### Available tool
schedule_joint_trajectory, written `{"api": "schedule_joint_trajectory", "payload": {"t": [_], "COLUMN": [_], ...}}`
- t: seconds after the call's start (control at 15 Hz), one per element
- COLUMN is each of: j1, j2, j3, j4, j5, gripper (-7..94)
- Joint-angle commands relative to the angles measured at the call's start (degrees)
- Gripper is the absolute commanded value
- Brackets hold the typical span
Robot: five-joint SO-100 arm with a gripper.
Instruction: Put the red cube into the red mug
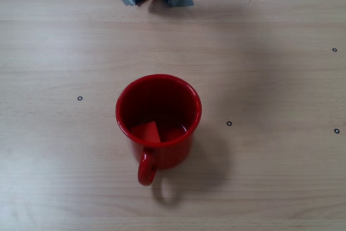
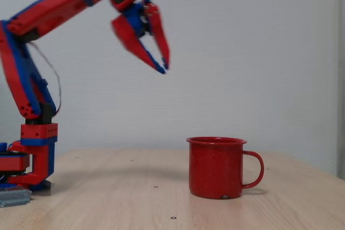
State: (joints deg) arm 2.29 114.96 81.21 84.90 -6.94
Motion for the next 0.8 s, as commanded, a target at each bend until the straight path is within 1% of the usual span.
{"api": "schedule_joint_trajectory", "payload": {"t": [0.0,0.13,0.33,0.47,0.53,0.73], "j1": [0.4,-1.6,-4.7,-6.9,-7.8,-9.3], "j2": [16.8,31.2,44.9,53.6,58.0,70.0], "j3": [16.7,39.1,60.6,72.2,78.0,90.5], "j4": [-7.8,-17.2,-24.4,-26.4,-27.3,-27.2], "j5": [-1.4,-1.0,1.4,4.9,5.0,5.5], "gripper": [0,0,0,0,0,0]}}
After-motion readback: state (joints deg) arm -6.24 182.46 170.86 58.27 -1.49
